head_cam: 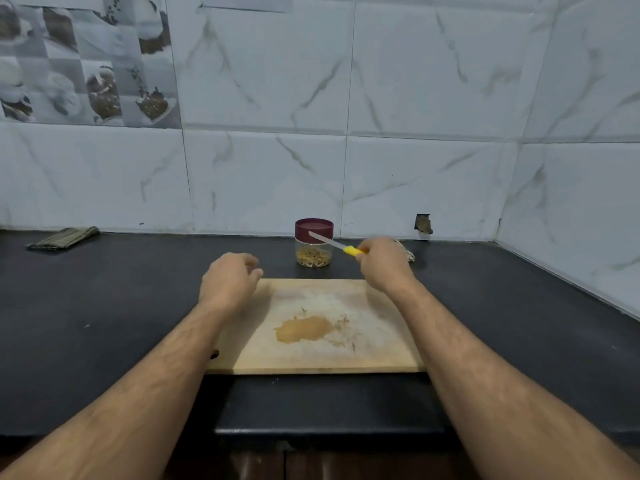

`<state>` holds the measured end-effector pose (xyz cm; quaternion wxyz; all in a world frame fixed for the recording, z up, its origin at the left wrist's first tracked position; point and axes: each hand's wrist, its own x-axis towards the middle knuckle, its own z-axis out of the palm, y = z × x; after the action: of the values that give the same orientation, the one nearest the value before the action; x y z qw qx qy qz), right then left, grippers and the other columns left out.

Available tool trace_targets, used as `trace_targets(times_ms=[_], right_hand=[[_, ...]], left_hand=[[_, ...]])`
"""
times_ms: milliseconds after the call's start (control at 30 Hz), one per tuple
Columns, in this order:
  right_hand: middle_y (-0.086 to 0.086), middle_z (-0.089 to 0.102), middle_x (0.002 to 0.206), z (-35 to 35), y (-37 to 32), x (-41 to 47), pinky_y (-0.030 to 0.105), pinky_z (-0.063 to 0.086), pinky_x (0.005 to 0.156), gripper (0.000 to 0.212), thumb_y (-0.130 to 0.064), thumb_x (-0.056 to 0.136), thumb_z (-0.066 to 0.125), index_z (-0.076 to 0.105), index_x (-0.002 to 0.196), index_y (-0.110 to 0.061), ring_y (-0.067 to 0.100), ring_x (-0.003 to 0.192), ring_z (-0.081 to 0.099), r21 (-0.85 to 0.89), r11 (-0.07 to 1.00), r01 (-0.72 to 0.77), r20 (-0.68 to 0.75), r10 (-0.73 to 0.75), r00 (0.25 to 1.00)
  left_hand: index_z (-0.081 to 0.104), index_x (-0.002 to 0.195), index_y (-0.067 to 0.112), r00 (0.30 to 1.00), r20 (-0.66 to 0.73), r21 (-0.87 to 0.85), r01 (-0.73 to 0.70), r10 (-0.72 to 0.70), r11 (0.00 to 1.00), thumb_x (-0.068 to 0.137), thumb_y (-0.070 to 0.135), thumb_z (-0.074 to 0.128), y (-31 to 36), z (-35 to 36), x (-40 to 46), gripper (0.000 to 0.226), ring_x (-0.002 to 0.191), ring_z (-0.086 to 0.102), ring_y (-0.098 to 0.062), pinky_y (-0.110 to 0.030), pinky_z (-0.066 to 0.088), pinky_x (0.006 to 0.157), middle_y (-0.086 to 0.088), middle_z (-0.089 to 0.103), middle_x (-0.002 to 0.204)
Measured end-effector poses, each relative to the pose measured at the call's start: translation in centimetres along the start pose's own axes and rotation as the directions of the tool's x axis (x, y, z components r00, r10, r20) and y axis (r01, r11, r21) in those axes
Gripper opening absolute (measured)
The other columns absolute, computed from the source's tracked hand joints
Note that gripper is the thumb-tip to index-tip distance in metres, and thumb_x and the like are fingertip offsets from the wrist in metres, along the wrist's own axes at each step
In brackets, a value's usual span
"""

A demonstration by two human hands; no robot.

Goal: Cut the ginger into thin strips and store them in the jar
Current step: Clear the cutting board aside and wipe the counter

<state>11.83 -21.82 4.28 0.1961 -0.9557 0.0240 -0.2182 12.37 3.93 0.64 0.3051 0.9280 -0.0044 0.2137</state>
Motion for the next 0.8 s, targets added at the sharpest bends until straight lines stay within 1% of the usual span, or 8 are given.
trace_targets(times_ms=[133,267,367,467,633,667,733,800], right_hand=[[0.008,0.068,0.097,1.2,-1.8,6.8,0.035,0.052,0.073,0.018,-0.012,0.095,0.057,0.072,0.105,-0.013,0.026,0.089,0.061,0.108,0.993,0.037,0.026,-0.040,0.999],[0.007,0.067,0.108,2.8,-3.0,12.7,0.039,0.053,0.088,0.019,-0.013,0.095,0.059,0.070,0.110,-0.015,0.025,0.100,0.061,0.092,0.994,0.062,0.061,-0.068,0.996],[0.002,0.068,0.108,4.4,-3.1,16.2,0.040,0.051,0.092,0.016,-0.018,0.093,0.061,0.070,0.106,-0.021,0.023,0.102,0.060,0.056,0.994,0.089,0.085,-0.093,0.992],[0.000,0.069,0.105,6.1,-2.8,18.0,0.041,0.051,0.092,0.007,-0.024,0.091,0.064,0.067,0.092,-0.030,0.023,0.102,0.062,0.027,0.995,0.098,0.124,-0.100,0.987],[0.001,0.070,0.106,7.3,-1.8,19.2,0.042,0.053,0.091,0.007,-0.027,0.090,0.066,0.070,0.096,-0.028,0.022,0.100,0.062,0.069,0.992,0.104,0.164,-0.114,0.980],[0.001,0.070,0.108,7.3,-1.7,19.3,0.041,0.053,0.092,0.008,-0.027,0.090,0.066,0.070,0.097,-0.027,0.022,0.101,0.062,0.075,0.991,0.108,0.174,-0.120,0.977],[0.001,0.068,0.117,7.3,-1.4,19.4,0.042,0.049,0.097,0.023,-0.030,0.090,0.066,0.070,0.111,-0.023,0.022,0.109,0.060,0.093,0.990,0.107,0.189,-0.123,0.974],[0.003,0.063,0.128,6.6,-0.9,19.3,0.044,0.044,0.103,0.039,-0.034,0.090,0.062,0.065,0.127,-0.019,0.025,0.118,0.056,0.132,0.987,0.090,0.135,-0.108,0.985]], left_hand=[[0.058,0.135,0.011,0.997,0.071,-0.069,-0.026,0.031,0.997,0.096,0.026,0.061,1.6,1.2,4.2,0.042,0.118,0.059,-0.020,-0.034,0.044,0.102,-0.005,0.065,0.129],[0.054,0.138,0.007,0.992,0.122,-0.084,-0.020,0.030,0.996,0.095,0.028,0.064,2.2,2.7,8.0,0.049,0.121,0.057,-0.022,-0.034,0.043,0.103,-0.008,0.061,0.133],[0.055,0.136,0.007,0.989,0.139,-0.092,-0.045,0.057,0.995,0.093,0.027,0.066,2.6,4.1,10.7,0.049,0.120,0.058,-0.022,-0.031,0.043,0.100,-0.008,0.062,0.131],[0.054,0.138,0.008,0.981,0.172,-0.107,-0.067,0.085,0.992,0.093,0.027,0.067,3.1,5.5,11.9,0.051,0.121,0.057,-0.021,-0.032,0.044,0.102,-0.008,0.060,0.134],[0.055,0.138,0.010,0.960,0.244,-0.098,-0.116,0.137,0.988,0.091,0.026,0.069,3.5,7.0,12.8,0.051,0.125,0.056,-0.020,-0.035,0.044,0.106,-0.008,0.060,0.137],[0.056,0.137,0.010,0.959,0.247,-0.094,-0.122,0.142,0.988,0.091,0.026,0.069,3.5,7.1,12.9,0.051,0.124,0.056,-0.020,-0.036,0.044,0.105,-0.008,0.060,0.136],[0.057,0.136,0.011,0.958,0.248,-0.086,-0.126,0.143,0.988,0.091,0.027,0.069,3.6,7.3,12.9,0.049,0.124,0.056,-0.020,-0.035,0.045,0.104,-0.007,0.060,0.135],[0.059,0.135,0.011,0.960,0.235,-0.074,-0.136,0.150,0.988,0.092,0.028,0.068,3.8,7.4,12.7,0.047,0.121,0.058,-0.019,-0.033,0.045,0.102,-0.007,0.062,0.133]])
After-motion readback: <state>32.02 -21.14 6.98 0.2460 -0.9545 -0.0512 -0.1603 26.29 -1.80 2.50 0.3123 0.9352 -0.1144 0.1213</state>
